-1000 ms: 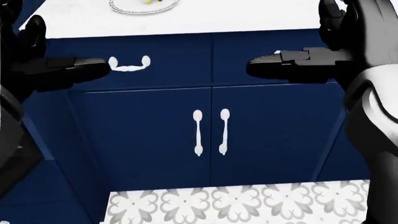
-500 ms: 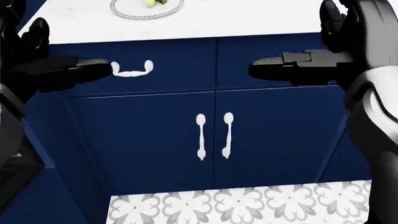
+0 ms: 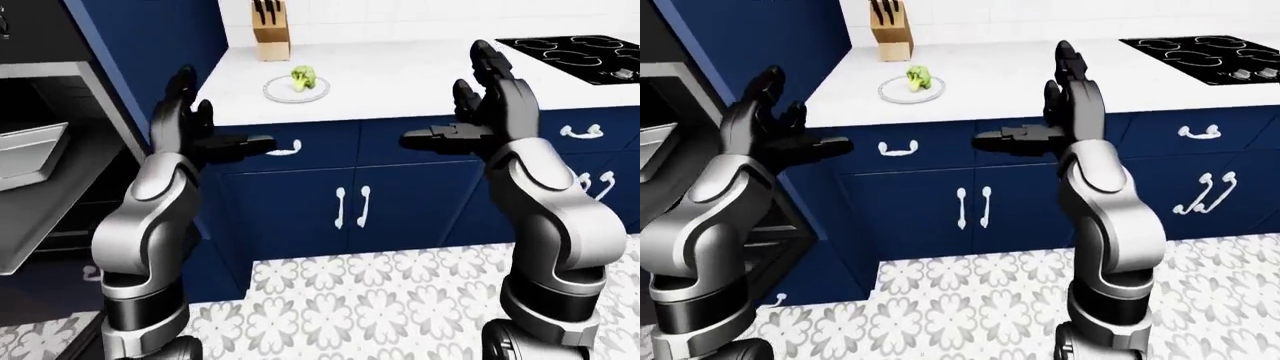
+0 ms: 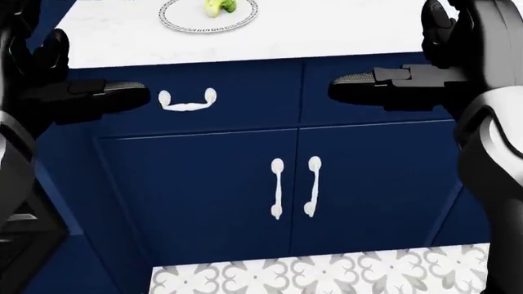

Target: Place the broccoli on the top rack of the oven.

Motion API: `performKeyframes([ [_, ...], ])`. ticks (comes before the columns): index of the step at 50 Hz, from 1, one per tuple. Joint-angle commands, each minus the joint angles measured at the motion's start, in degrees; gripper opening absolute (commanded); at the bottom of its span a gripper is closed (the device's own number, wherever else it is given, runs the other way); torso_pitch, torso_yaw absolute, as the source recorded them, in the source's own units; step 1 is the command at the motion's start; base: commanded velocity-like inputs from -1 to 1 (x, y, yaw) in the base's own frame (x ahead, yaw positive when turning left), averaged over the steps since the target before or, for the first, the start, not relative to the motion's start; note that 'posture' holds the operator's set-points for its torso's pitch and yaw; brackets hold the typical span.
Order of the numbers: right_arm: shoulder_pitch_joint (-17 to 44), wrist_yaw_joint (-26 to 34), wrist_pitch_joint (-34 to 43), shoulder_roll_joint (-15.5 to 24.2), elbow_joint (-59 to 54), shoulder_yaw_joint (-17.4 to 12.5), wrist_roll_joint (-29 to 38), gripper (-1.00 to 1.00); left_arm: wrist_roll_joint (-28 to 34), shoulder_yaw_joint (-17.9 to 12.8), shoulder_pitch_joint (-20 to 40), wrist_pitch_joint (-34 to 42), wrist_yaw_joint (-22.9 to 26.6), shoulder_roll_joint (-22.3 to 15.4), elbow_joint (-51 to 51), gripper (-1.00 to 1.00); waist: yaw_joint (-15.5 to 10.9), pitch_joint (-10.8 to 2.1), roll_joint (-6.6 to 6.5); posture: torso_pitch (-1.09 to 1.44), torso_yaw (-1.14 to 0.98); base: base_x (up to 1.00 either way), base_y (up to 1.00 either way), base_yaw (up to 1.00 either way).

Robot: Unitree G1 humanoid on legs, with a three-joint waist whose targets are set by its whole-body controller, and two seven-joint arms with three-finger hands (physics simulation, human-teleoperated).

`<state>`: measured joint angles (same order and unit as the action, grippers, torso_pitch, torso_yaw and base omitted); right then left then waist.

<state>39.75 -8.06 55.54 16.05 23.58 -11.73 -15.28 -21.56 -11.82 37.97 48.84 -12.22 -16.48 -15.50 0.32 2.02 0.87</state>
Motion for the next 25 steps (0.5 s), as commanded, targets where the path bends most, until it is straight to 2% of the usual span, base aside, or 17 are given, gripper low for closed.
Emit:
performKeyframes([
  [1,1.78,0.14,-1.64,0.24,1.79,0.16,-0.37,1.0,0.45,-1.07,1.65,-2.1,-0.22,-0.88,-2.14,1.0,-0.29,-1.0,0.03,0.0,0.0,0.1,0.14,0.0],
  [3,1.67,0.15,-1.68,0.25,1.87,0.18,-0.38,1.0,0.46,-1.11,1.6,-2.03,-0.25,-0.87,-2.19,1.0,0.03,-0.73,-1.88,0.0,0.0,0.1,0.13,0.0],
  [4,1.59,0.19,-1.76,0.27,1.86,0.15,-0.39,1.0,0.45,-1.15,1.59,-2.02,-0.24,-0.89,-2.19,1.0,0.23,-0.89,-3.35,0.0,0.0,0.1,0.14,0.0],
  [5,1.65,0.13,-1.51,0.28,2.07,0.15,-0.44,1.0,0.47,-1.18,1.54,-2.05,-0.23,-0.91,-2.2,1.0,0.39,-1.44,-5.46,0.0,0.0,0.09,0.13,0.0],
  [6,1.52,0.15,-1.69,0.27,1.92,0.16,-0.4,1.0,0.55,-1.14,1.51,-2.12,-0.23,-0.92,-2.16,1.0,0.76,-2.28,-6.0,0.0,0.0,0.09,0.13,0.0],
  [7,1.41,0.25,-2.05,0.26,1.63,0.22,-0.32,1.0,0.76,-1.05,1.43,-2.3,-0.24,-0.92,-2.02,1.0,0.01,-1.51,-5.04,0.0,0.0,0.1,0.14,0.0],
  [8,1.4,0.27,-2.12,0.26,1.56,0.22,-0.31,1.0,0.73,-1.07,1.45,-2.17,-0.28,-0.89,-2.15,1.0,0.29,-1.02,-5.29,0.0,0.0,0.09,0.13,0.0],
  [10,1.35,0.38,-2.23,0.31,1.56,0.12,-0.35,1.0,0.68,-1.15,1.52,-2.0,-0.3,-0.89,-2.28,1.0,-0.07,-1.4,-4.04,0.0,0.0,0.11,0.13,0.0],
  [16,1.53,0.42,-2.25,0.33,1.36,0.23,-0.41,1.0,0.7,-1.09,1.65,-1.87,-0.34,-0.85,-2.31,1.0,-0.41,-0.91,-1.05,0.0,0.0,0.13,0.09,0.0],
  [18,1.49,0.47,-2.28,0.34,1.38,0.27,-0.38,1.0,0.76,-1.03,1.76,-1.9,-0.31,-0.85,-2.18,1.0,-0.68,-0.94,0.61,0.0,0.0,0.15,0.07,0.0],
  [19,1.57,0.45,-2.18,0.36,1.42,0.2,-0.4,1.0,0.79,-1.02,1.72,-1.92,-0.31,-0.84,-2.21,1.0,-0.8,-1.0,1.96,0.0,0.0,0.14,0.08,0.0],
  [20,1.6,0.45,-2.16,0.36,1.43,0.18,-0.41,1.0,0.79,-1.03,1.74,-1.97,-0.31,-0.8,-2.14,1.0,-0.86,-1.71,3.89,0.0,0.0,0.14,0.08,0.0],
  [21,1.65,0.43,-2.07,0.36,1.5,0.21,-0.42,1.0,0.8,-1.0,1.71,-2.03,-0.28,-0.76,-2.09,1.0,-0.36,-1.25,1.33,0.0,0.0,0.16,0.06,0.0],
  [23,1.84,0.29,-1.69,0.3,1.75,0.24,-0.48,1.0,0.78,-1.03,1.75,-1.91,-0.3,-0.78,-2.22,1.0,-0.6,-1.14,2.27,0.0,0.0,0.15,0.07,0.0],
  [25,1.71,0.29,-1.83,0.26,1.78,0.28,-0.45,1.0,0.74,-1.04,1.72,-1.77,-0.32,-0.79,-2.46,1.0,-0.49,-1.54,1.52,0.0,0.0,0.15,0.07,0.0],
])
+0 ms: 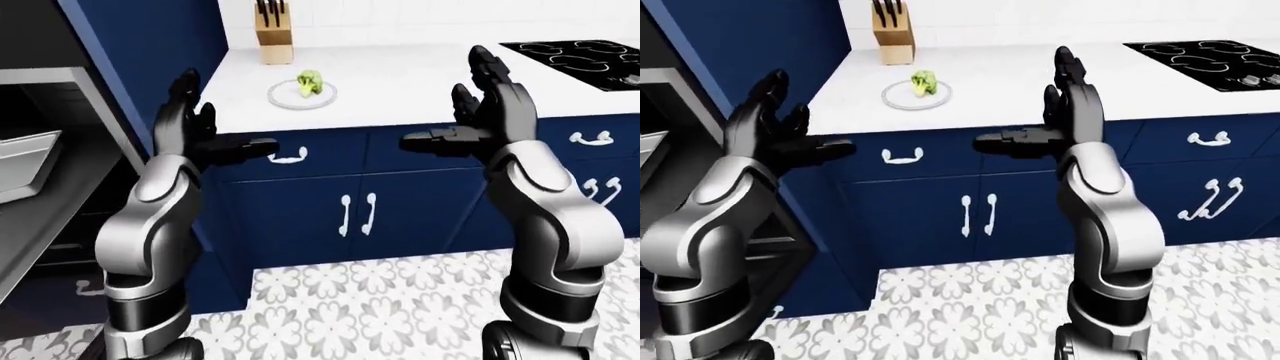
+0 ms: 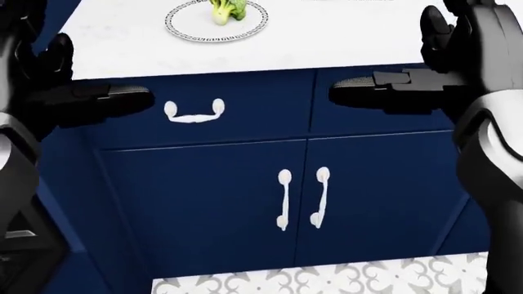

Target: Place the broccoli on the top rack of the oven.

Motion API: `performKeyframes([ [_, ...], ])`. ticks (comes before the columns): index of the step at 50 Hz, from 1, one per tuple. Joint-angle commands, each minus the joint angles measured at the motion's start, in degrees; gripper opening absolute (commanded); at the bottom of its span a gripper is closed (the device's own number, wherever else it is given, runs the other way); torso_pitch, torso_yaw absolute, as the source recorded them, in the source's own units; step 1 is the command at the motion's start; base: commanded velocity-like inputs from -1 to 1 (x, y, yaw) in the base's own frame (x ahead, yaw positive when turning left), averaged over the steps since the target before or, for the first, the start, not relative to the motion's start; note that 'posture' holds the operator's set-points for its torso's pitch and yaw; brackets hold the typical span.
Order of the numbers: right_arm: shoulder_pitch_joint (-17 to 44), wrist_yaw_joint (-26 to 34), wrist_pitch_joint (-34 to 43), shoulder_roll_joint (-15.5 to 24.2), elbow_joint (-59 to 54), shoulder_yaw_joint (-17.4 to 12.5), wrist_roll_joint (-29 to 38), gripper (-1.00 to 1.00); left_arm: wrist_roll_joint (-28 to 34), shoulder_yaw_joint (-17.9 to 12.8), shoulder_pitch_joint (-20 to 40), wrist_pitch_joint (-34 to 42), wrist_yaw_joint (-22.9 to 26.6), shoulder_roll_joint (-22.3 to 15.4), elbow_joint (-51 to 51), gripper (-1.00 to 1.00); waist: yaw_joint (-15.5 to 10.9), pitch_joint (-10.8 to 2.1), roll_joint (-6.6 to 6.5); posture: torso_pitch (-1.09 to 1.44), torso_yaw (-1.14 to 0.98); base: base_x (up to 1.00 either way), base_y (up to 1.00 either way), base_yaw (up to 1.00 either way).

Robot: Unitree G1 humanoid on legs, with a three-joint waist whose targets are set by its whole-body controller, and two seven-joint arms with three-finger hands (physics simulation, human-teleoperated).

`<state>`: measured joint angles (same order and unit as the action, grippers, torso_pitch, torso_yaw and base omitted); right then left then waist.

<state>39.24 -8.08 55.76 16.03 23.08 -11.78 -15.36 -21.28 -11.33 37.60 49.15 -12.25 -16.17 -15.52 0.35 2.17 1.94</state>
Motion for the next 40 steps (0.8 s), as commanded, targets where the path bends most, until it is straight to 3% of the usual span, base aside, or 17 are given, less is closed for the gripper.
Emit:
performKeyframes([
  [1,2.26,0.29,-1.99,0.29,2.31,0.36,-0.35,1.0,0.46,-1.5,2.07,-2.02,-0.31,-1.09,-2.51,1.0,-0.51,-1.44,-0.02,0.0,0.0,0.15,0.06,0.0],
  [5,2.03,0.46,-2.43,0.26,2.1,0.42,-0.23,1.0,0.54,-1.47,1.95,-2.09,-0.26,-1.03,-2.47,1.0,-0.07,-0.54,-2.89,0.0,0.0,0.15,0.06,0.0],
  [7,2.06,0.48,-2.28,0.28,2.23,0.32,-0.27,1.0,0.55,-1.46,1.94,-1.97,-0.25,-1.03,-2.61,1.0,0.33,-1.42,-6.19,0.0,0.0,0.15,0.07,0.0],
  [8,2.13,0.43,-2.13,0.29,2.34,0.28,-0.3,1.0,0.54,-1.49,1.93,-1.91,-0.25,-1.03,-2.67,1.0,0.7,-2.16,-6.63,0.0,0.0,0.15,0.06,0.0],
  [9,2.07,0.45,-2.14,0.3,2.37,0.25,-0.3,1.0,0.54,-1.51,1.94,-1.93,-0.24,-1.02,-2.65,1.0,-0.15,-1.44,-5.68,0.0,0.0,0.16,0.06,0.0],
  [10,2.11,0.38,-2.01,0.24,2.49,0.27,-0.35,1.0,0.57,-1.46,1.91,-1.99,-0.22,-1.0,-2.62,1.0,0.16,-1.01,-6.24,0.0,0.0,0.16,0.05,0.0],
  [17,2.1,0.52,-2.16,0.2,2.36,0.41,-0.31,1.0,0.67,-1.47,1.86,-2.18,-0.12,-0.97,-2.5,1.0,-0.58,-0.98,-2.88,0.0,0.0,0.15,0.03,0.0],
  [19,2.31,0.45,-1.94,0.22,2.38,0.35,-0.35,1.0,0.68,-1.51,1.98,-2.22,-0.07,-1.01,-2.34,1.0,-0.86,-0.99,-1.32,0.0,0.0,0.16,0.02,0.0],
  [22,2.2,0.51,-2.19,0.2,2.21,0.4,-0.3,1.0,0.73,-1.45,1.98,-2.36,-0.01,-0.99,-2.17,1.0,-1.11,-1.52,2.63,0.0,0.0,0.16,0.03,0.0],
  [23,2.24,0.5,-2.13,0.19,2.25,0.34,-0.34,1.0,0.74,-1.46,1.98,-2.36,0.01,-1.02,-2.16,1.0,-0.61,-1.39,0.42,0.0,0.0,0.16,0.02,0.0],
  [25,2.23,0.5,-1.99,0.28,2.42,0.16,-0.47,1.0,0.59,-1.55,2.12,-2.01,-0.09,-1.04,-2.52,1.0,-0.74,-1.46,1.3,0.0,0.0,0.15,0.02,0.0],
  [30,2.26,0.34,-1.72,0.34,2.66,0.07,-0.64,1.0,0.59,-1.57,2.0,-1.92,-0.15,-1.05,-2.63,1.0,-0.48,-0.95,-1.23,0.0,0.0,0.15,0.02,0.0],
  [33,2.33,0.34,-1.75,0.39,2.66,0.07,-0.75,1.0,0.63,-1.57,1.91,-1.97,-0.14,-1.06,-2.56,1.0,0.05,-0.94,-4.2,0.0,0.0,0.15,0.03,0.0],
  [35,2.24,0.42,-2.14,0.5,2.34,-0.02,-0.75,1.0,0.57,-1.62,2.03,-1.85,-0.17,-1.09,-2.6,1.0,0.69,-2.16,-6.57,0.0,0.0,0.15,0.03,0.0],
  [36,2.38,0.33,-1.98,0.48,2.39,0.04,-0.79,1.0,0.58,-1.56,2.03,-1.82,-0.19,-1.08,-2.63,1.0,-0.17,-1.72,-5.52,0.0,0.0,0.16,0.02,0.0],
  [37,2.37,0.34,-2.04,0.48,2.34,0.13,-0.79,1.0,0.6,-1.5,2.02,-1.85,-0.16,-1.07,-2.62,1.0,0.1,-1.29,-6.33,0.0,0.0,0.15,0.02,0.0],
  [40,2.25,0.35,-2.2,0.49,2.27,0.18,-0.76,1.0,0.61,-1.55,2.11,-1.95,-0.08,-1.11,-2.38,1.0,-0.37,-1.64,-4.92,0.0,0.0,0.15,0.02,0.0],
])
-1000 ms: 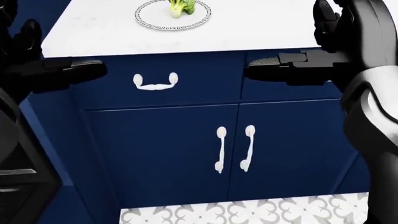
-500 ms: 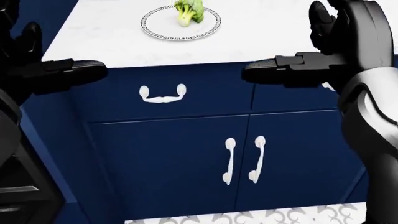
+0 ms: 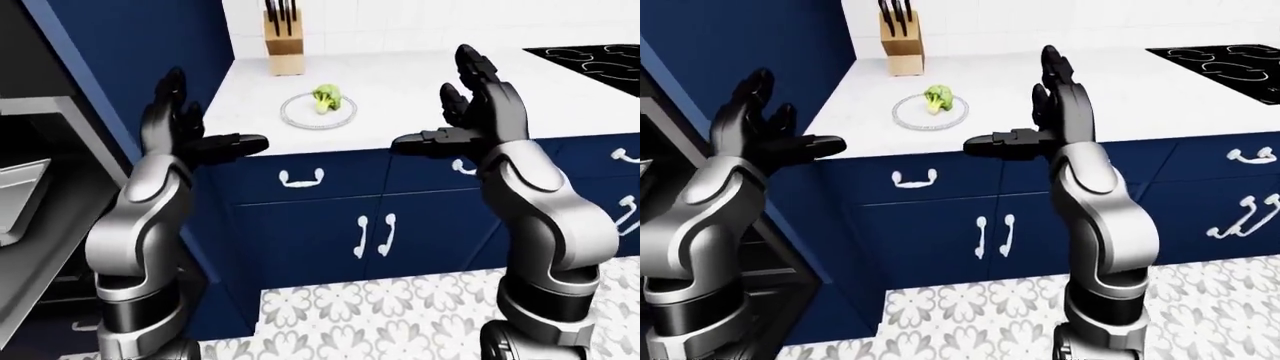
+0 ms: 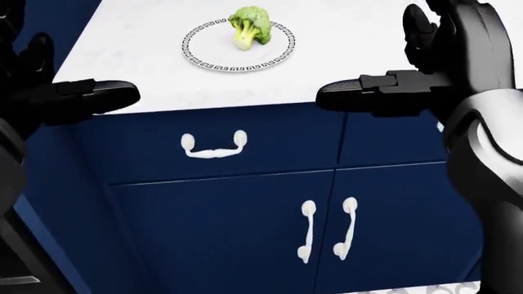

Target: Place the broccoli on the top rack of the oven.

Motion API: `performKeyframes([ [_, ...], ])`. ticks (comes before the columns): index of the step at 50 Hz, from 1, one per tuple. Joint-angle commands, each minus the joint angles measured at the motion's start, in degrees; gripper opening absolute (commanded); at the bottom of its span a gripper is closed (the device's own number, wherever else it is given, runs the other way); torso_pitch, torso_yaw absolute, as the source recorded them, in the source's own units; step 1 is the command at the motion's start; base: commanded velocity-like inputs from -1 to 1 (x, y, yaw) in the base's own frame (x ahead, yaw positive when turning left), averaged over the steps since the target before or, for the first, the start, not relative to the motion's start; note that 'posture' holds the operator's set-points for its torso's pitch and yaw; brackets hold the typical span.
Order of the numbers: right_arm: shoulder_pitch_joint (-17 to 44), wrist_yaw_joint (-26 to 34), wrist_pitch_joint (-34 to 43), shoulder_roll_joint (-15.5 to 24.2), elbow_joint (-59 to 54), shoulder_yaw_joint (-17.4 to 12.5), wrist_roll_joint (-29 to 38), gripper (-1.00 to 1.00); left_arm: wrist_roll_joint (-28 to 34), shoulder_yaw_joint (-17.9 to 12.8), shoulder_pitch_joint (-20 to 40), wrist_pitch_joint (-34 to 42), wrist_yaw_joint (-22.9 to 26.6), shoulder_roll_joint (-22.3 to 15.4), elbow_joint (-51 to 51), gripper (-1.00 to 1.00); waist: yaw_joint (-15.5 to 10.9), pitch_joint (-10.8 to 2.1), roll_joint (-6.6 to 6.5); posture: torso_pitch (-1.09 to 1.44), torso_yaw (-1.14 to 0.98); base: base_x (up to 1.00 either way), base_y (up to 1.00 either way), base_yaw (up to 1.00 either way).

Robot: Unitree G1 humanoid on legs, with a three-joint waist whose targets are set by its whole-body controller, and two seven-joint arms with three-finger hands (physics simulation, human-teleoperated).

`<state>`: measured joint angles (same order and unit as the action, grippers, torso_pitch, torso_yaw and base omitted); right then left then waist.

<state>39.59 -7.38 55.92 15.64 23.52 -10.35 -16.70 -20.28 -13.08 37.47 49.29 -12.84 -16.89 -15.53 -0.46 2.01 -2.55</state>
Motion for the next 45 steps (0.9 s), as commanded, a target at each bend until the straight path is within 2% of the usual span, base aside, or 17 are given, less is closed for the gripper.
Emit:
performKeyframes([
  [1,1.91,-0.41,-2.26,0.81,1.92,-1.12,0.62,1.0,-0.37,0.23,2.23,-2.16,0.55,-0.39,-2.3,1.0,0.34,-1.33,0.06,0.0,0.0,0.15,0.0,0.0],
  [5,1.81,-0.36,-2.24,0.77,1.99,-1.05,0.78,1.0,-0.34,0.24,2.14,-2.37,0.62,-0.39,-2.16,1.0,-0.02,-0.91,2.26,0.0,0.0,0.16,0.0,0.0],
  [8,1.78,-0.3,-2.06,0.75,2.21,-1.06,0.78,1.0,-0.37,0.28,2.13,-2.14,0.58,-0.34,-2.46,1.0,-0.4,-1.62,6.23,0.0,0.0,0.16,0.0,0.0],
  [9,1.65,-0.21,-2.23,0.79,2.12,-1.12,0.83,1.0,-0.36,0.28,2.1,-2.13,0.57,-0.32,-2.5,1.0,-0.77,-2.07,6.31,0.0,0.0,0.15,0.0,0.0],
  [10,1.71,-0.21,-2.19,0.8,2.1,-1.14,0.83,1.0,-0.34,0.29,2.07,-2.14,0.57,-0.3,-2.52,1.0,0.02,-1.38,5.28,0.0,0.0,0.16,0.0,0.0],
  [11,1.78,-0.21,-2.17,0.79,2.05,-1.12,0.85,1.0,-0.34,0.26,2.26,-2.17,0.63,-0.37,-2.3,1.0,-0.25,-1.03,5.95,0.0,0.0,0.16,0.0,0.0],
  [17,1.88,-0.21,-1.85,0.8,2.25,-1.2,0.82,1.0,-0.32,0.33,1.99,-1.99,0.51,-0.23,-2.76,1.0,0.31,-0.62,3.02,0.0,0.0,0.15,0.0,0.0],
  [20,2.0,-0.22,-1.8,0.81,2.18,-1.23,0.8,1.0,-0.31,0.31,2.1,-1.93,0.49,-0.22,-2.7,1.0,0.82,-0.65,0.23,0.0,0.0,0.16,0.0,0.0],
  [22,1.94,-0.18,-2.02,0.81,2.03,-1.15,0.87,1.0,-0.3,0.32,2.1,-1.97,0.51,-0.2,-2.67,1.0,1.44,-2.05,-2.05,0.0,0.0,0.16,0.0,0.0],
  [23,1.89,-0.13,-2.19,0.81,1.91,-1.15,0.9,1.0,-0.28,0.3,2.06,-2.02,0.52,-0.2,-2.62,1.0,0.58,-1.43,-0.96,0.0,0.0,0.16,0.0,0.0],
  [24,1.91,-0.12,-2.19,0.81,1.89,-1.12,0.92,1.0,-0.31,0.28,2.1,-1.97,0.52,-0.21,-2.67,1.0,0.87,-1.07,-1.75,0.0,0.0,0.15,0.0,0.0],
  [31,1.76,0.0,-2.25,0.76,1.93,-1.13,0.95,1.0,-0.2,0.37,2.07,-2.13,0.61,-0.21,-2.44,1.0,0.05,-0.96,1.76,0.0,0.0,0.16,0.0,0.0],
  [33,1.71,0.03,-2.34,0.74,1.88,-1.14,0.96,1.0,-0.18,0.37,2.08,-2.17,0.64,-0.19,-2.41,1.0,-0.23,-1.07,3.61,0.0,0.0,0.15,0.0,0.0],
  [35,1.74,0.0,-2.17,0.7,2.06,-1.06,0.94,1.0,-0.2,0.29,2.06,-2.18,0.67,-0.21,-2.42,1.0,-0.38,-1.97,7.27,0.0,0.0,0.16,0.0,0.0],
  [36,1.8,-0.04,-2.09,0.66,2.08,-1.03,0.94,1.0,-0.2,0.32,2.02,-2.16,0.64,-0.18,-2.47,1.0,0.17,-1.4,4.8,0.0,0.0,0.16,0.0,0.0],
  [38,1.75,0.01,-2.24,0.67,1.93,-1.04,1.0,1.0,-0.15,0.37,2.04,-2.34,0.74,-0.18,-2.22,1.0,0.11,-1.27,5.69,0.0,0.0,0.15,0.0,0.0],
  [45,1.71,0.04,-2.06,0.59,2.12,-1.01,1.06,1.0,-0.17,0.35,2.43,-1.95,0.68,-0.27,-2.18,1.0,0.61,-0.5,1.84,0.0,0.0,0.16,0.0,0.0],
])
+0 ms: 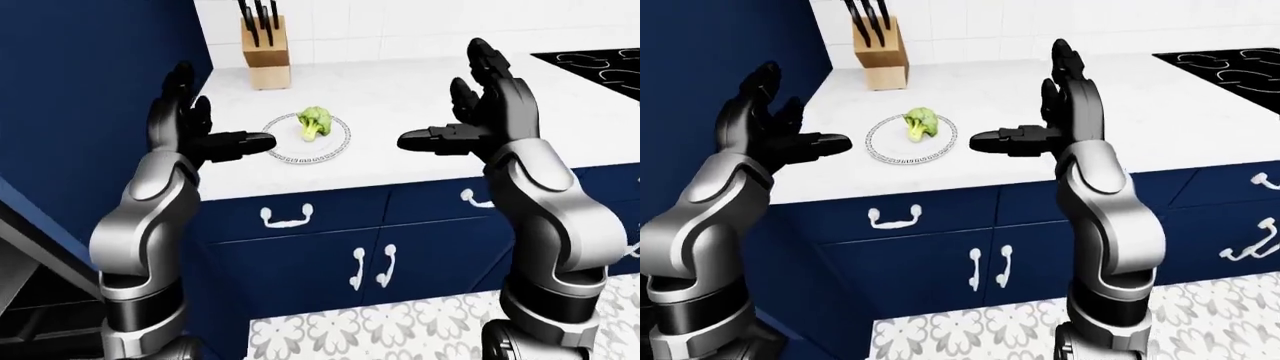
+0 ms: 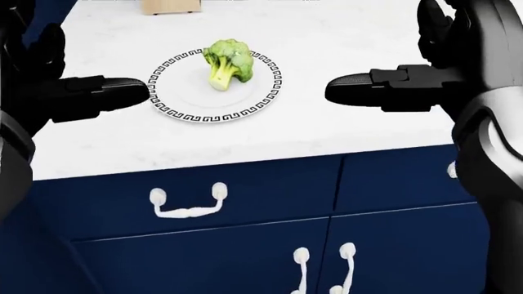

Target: Place the broccoli on the top rack of the oven.

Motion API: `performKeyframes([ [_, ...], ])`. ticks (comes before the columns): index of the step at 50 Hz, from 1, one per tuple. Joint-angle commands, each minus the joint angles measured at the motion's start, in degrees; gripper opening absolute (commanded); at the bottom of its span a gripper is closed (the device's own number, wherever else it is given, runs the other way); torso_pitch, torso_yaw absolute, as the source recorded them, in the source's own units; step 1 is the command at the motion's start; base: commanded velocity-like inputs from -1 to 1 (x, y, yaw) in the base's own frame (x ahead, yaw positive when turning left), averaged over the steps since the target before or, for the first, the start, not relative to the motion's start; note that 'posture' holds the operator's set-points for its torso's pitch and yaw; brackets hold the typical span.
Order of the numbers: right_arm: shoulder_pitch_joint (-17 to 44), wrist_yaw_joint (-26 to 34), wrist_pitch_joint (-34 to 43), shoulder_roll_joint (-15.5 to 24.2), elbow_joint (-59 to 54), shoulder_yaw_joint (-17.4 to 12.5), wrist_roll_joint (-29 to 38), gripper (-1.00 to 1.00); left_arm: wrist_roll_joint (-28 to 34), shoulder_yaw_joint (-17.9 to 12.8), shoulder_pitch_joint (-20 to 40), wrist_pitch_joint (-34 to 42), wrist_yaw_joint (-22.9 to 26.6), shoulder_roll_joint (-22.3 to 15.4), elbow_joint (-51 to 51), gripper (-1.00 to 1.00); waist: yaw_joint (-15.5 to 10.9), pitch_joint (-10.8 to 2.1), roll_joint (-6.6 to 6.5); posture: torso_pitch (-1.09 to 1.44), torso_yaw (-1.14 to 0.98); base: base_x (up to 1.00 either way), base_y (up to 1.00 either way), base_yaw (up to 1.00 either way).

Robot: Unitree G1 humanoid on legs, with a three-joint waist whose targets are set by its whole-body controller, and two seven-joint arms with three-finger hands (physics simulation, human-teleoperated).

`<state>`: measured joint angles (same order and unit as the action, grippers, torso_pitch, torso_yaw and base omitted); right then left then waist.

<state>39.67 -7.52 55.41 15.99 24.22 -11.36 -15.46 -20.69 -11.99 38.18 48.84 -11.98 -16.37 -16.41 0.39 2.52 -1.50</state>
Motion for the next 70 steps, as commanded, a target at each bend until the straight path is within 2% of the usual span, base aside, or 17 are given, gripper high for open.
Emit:
performKeyframes([
  [1,1.62,0.2,-1.56,0.24,1.43,0.02,-0.18,1.0,0.28,-0.69,1.35,-1.7,-0.13,-0.69,-1.51,1.0,-0.05,-1.16,-0.29,0.0,0.0,0.15,0.0,0.0],
  [3,1.62,0.17,-1.33,0.26,1.64,-0.05,-0.2,1.0,0.33,-0.77,1.22,-1.81,-0.16,-0.66,-1.51,1.0,0.21,-2.22,-3.88,0.0,0.0,0.16,0.0,0.0],
  [4,1.58,0.2,-1.47,0.26,1.54,-0.06,-0.17,1.0,0.3,-0.8,1.33,-1.66,-0.21,-0.68,-1.56,1.0,-0.37,-1.87,-1.76,0.0,0.0,0.16,0.0,0.0],
  [6,1.63,0.24,-1.48,0.29,1.48,-0.07,-0.16,1.0,0.3,-0.76,1.34,-1.62,-0.29,-0.69,-1.65,1.0,-0.31,-1.75,-2.54,0.0,0.0,0.15,0.0,0.0],
  [12,1.71,0.3,-1.51,0.39,1.4,-0.12,-0.19,1.0,0.35,-0.69,1.34,-1.7,-0.42,-0.55,-1.69,1.0,-0.84,-1.55,0.52,0.0,0.0,0.15,0.0,0.0],
  [16,1.67,0.22,-1.26,0.37,1.7,-0.2,-0.28,1.0,0.37,-0.67,1.34,-1.73,-0.37,-0.57,-1.62,1.0,-1.26,-2.27,5.66,0.0,0.0,0.16,0.0,0.0],
  [25,1.63,0.25,-1.55,0.39,1.35,-0.2,-0.28,1.0,0.33,-0.67,1.45,-1.67,-0.32,-0.59,-1.62,1.0,-0.47,-1.18,1.78,0.0,0.0,0.16,0.0,0.0],
  [29,1.66,0.2,-1.46,0.42,1.44,-0.23,-0.31,1.0,0.33,-0.71,1.46,-1.6,-0.3,-0.63,-1.64,1.0,0.21,-1.99,-3.2,0.0,0.0,0.16,0.0,0.0],
  [37,1.49,0.29,-1.57,0.46,1.26,-0.15,-0.21,1.0,0.41,-0.55,1.35,-1.5,-0.29,-0.49,-1.8,1.0,-0.67,-1.56,0.07,0.0,0.0,0.15,0.03,0.0],
  [42,1.46,0.33,-1.69,0.38,1.14,-0.04,-0.1,1.0,0.41,-0.66,1.35,-1.4,-0.29,-0.49,-1.85,1.0,-1.41,-2.38,5.37,0.0,0.0,0.15,0.12,0.0],
  [51,1.47,0.34,-1.41,0.3,1.43,-0.02,-0.01,1.0,0.49,-0.64,1.26,-1.39,-0.28,-0.47,-1.92,1.0,-0.09,-1.31,2.47,0.0,0.0,0.15,0.22,0.0],
  [54,1.28,0.69,-1.73,0.3,1.26,0.19,0.19,1.0,0.47,-0.69,1.27,-1.34,-0.27,-0.49,-1.95,1.0,0.41,-1.53,-0.49,0.0,0.0,0.15,0.21,0.0],
  [56,1.23,0.8,-1.96,0.33,1.15,0.13,0.36,1.0,0.43,-0.75,1.31,-1.27,-0.31,-0.52,-1.97,1.0,0.62,-2.64,-5.03,0.0,0.0,0.15,0.1,0.0],
  [57,1.28,0.83,-2.03,0.32,1.16,0.12,0.42,1.0,0.41,-0.73,1.3,-1.23,-0.34,-0.51,-2.02,1.0,0.13,-1.77,-2.88,0.0,0.0,0.06,0.0,0.0],
  [64,1.41,0.69,-2.07,0.23,1.33,-0.12,0.5,1.0,0.29,-0.77,1.35,-1.07,-0.45,-0.54,-2.17,1.0,-0.17,-0.04,-0.18,0.0,0.0,0.0,0.0,0.0],
  [68,1.42,0.71,-2.2,0.3,1.27,-0.15,0.43,1.0,0.2,-0.83,1.47,-1.03,-0.48,-0.6,-2.12,1.0,-1.15,-0.73,4.05,0.0,0.0,0.0,0.0,0.0],
  [70,1.55,0.62,-1.99,0.3,1.37,-0.15,0.37,1.0,0.18,-0.82,1.56,-1.01,-0.5,-0.64,-2.08,1.0,-1.25,-0.81,2.65,0.0,0.0,0.0,0.0,0.0],
])
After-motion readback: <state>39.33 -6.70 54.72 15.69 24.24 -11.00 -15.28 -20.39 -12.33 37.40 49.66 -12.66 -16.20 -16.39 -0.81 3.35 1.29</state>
